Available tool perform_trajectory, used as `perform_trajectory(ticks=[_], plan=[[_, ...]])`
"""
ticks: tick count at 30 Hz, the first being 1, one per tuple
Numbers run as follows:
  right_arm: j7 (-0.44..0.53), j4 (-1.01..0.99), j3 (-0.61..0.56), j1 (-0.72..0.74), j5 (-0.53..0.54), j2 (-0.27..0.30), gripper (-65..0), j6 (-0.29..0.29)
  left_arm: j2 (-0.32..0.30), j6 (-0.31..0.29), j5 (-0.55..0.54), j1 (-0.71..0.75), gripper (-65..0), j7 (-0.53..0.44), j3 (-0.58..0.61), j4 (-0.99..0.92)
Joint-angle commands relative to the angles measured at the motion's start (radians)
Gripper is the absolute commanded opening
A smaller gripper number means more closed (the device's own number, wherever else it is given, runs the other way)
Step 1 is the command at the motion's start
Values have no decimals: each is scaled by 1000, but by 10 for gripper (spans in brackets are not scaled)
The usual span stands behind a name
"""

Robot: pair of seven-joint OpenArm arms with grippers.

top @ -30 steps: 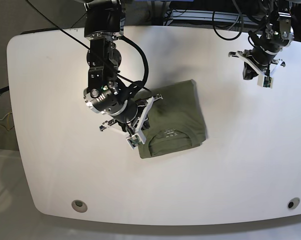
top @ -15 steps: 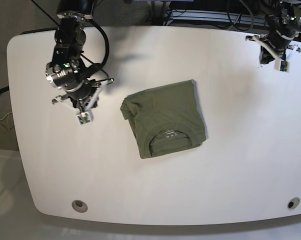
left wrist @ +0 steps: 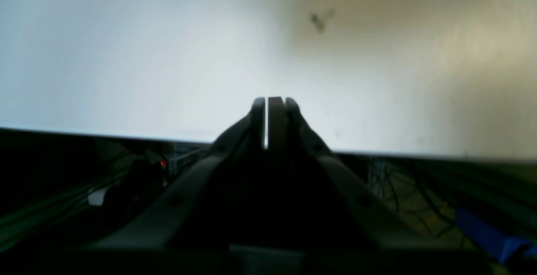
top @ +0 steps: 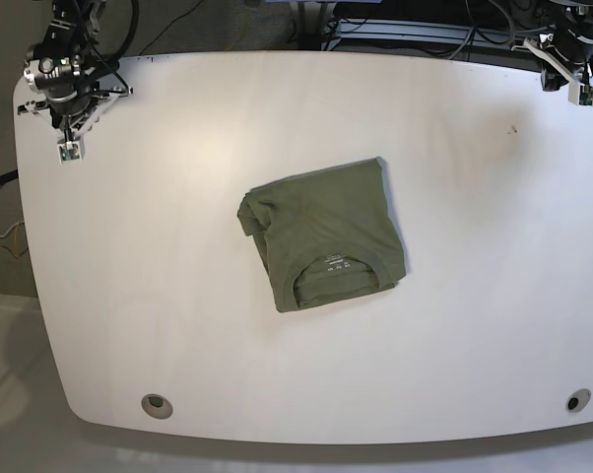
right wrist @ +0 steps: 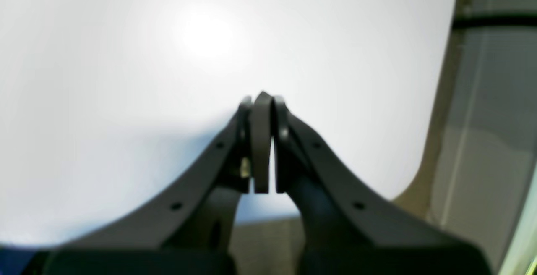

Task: Fold the T-shirt properly

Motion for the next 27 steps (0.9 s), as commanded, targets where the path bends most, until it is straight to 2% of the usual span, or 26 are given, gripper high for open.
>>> perform_trajectory(ticks=[1,4,7,12,16,20,24,27], plan=[[54,21,50,-66,-8,14,-650,-3,27,-3,46,9,-650,-19,-8,10],[108,18,91,-127,-13,9,-650,-3,79,-27,110,9,-650,-20,-8,9],[158,14,130,-193,-13,4,-650,-3,145,-82,205,9,-650,-20,-8,7],[244,-23,194,-286,-14,-39,-650,-3,254,-211,391,7,-650,-28,-8,-19],[318,-115,220,-342,-14,-52,-650,-3,348,-310,560,3,-650,-93,-8,-70],[405,-252,219,-362,-14,-55,-650,9,401,-310,686,-25,-650,-211,-7,-168],[508,-458,179,-359,-16,-55,-650,55,401,-310,816,-77,-650,-324,-7,-331],[605,-617,144,-336,-16,-49,-650,67,401,-310,890,-117,-650,-393,-7,-476]])
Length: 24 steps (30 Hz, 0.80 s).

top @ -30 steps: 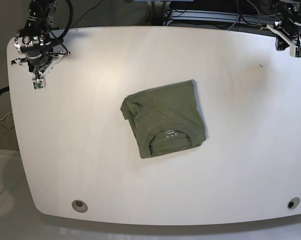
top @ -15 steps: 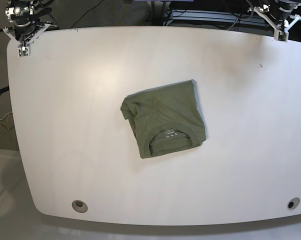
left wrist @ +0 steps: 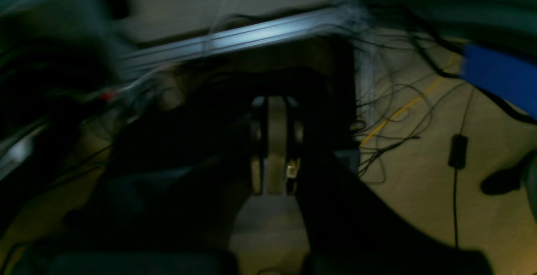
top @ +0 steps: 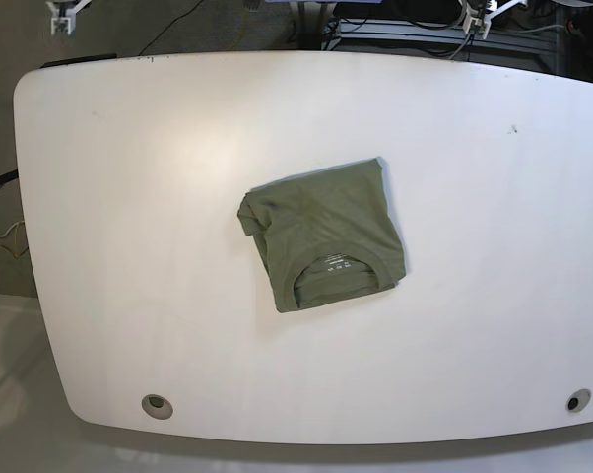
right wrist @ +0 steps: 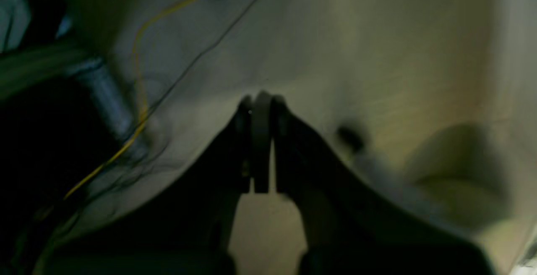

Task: Fold the T-shirt properly

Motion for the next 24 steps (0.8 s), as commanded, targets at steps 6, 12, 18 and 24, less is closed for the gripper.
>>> perform_trajectory(ticks=[6,12,18,24], plan=[[227,-417,-58,105,-114,6,-650,15,-5,4,181,-116,-650,-143,-11,-371],[477,-905,-59,291,-306,4,-650,15,-69,117,320,-260,-650,-283,-12,-765],[792,-1454,-64,504,-415,66,-650,4,-192,413,369,-426,-650,-461,-8,-1236],[859,-1454,-67,612,-484,69,-650,-47,-301,700,425,-590,-650,-637,-6,-1525]])
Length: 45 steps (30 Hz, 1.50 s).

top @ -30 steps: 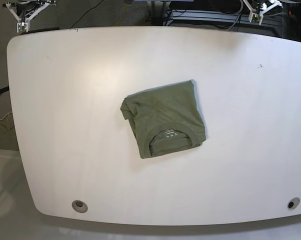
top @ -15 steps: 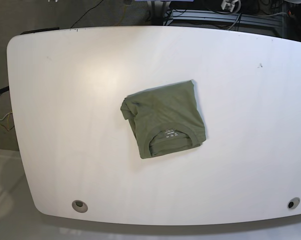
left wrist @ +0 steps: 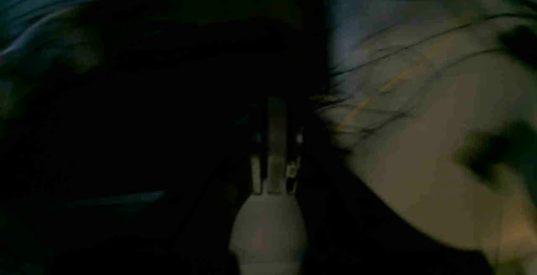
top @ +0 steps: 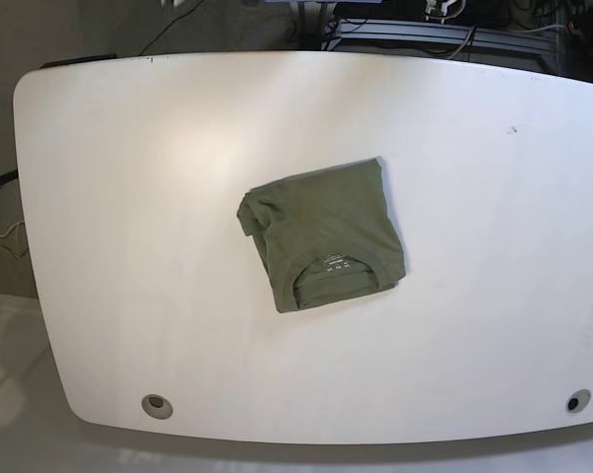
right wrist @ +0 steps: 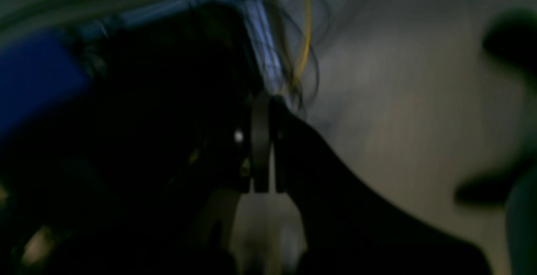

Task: Fold the T-shirt properly

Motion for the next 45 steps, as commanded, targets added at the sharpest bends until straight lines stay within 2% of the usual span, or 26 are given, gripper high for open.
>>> perform_trajectory(ticks=[1,4,9,14,19,30,33,39,45], plan=[[-29,1,1,29,-31,12,-650,-62,-36,108,38,-69,-650,-84,-1,-10],[-116,1,-1,28,-89,-40,-650,-128,-34,166,64,-98,-650,-78,-1,-10],[-227,46,6,22,-167,-106,-650,-174,27,166,70,-109,-650,2,-2,-10],[-231,47,6,29,-181,-120,-650,-195,79,166,67,-109,-650,41,-2,-10],[-231,47,6,42,-186,-128,-650,-235,84,166,69,-112,-650,43,-2,-10],[-231,47,6,45,-182,-131,-650,-232,76,166,72,-132,-650,45,-1,-10],[-231,47,6,45,-184,-134,-650,-232,76,166,74,-132,-650,71,1,-10],[-231,47,6,45,-181,-135,-650,-231,82,100,92,-133,-650,118,22,-10],[-263,43,6,45,-186,-134,-650,-235,82,98,93,-133,-650,138,54,-10]])
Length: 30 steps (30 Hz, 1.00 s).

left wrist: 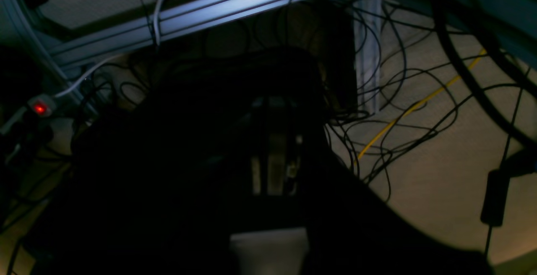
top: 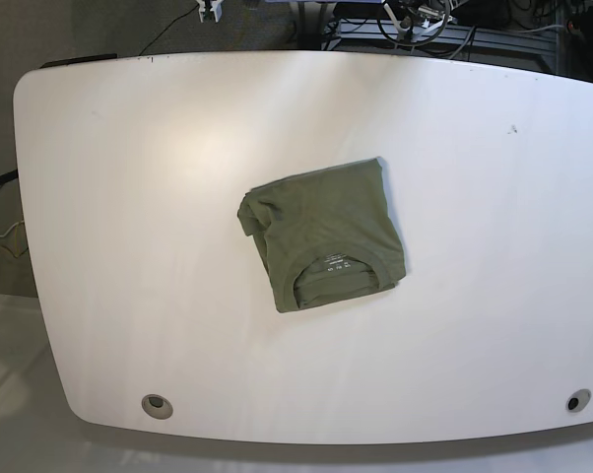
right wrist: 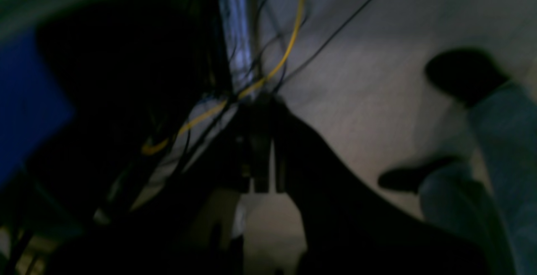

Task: Fold the T-shirt properly

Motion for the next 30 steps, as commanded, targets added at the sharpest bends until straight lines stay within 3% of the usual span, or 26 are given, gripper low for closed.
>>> perform_trajectory(ticks=[1,8,30], plan=[[-50,-8,-1,-12,-5,-1,-650,2,-7,7,8,-4,-650,1,31,0],[-125,-14,-6,-9,-9,-1,-650,8,-10,7,6,-2,-650,35,74,0],[-155,-14,-6,4,-9,-3,-650,-1,-13,2,8,2,-650,104,134,0]])
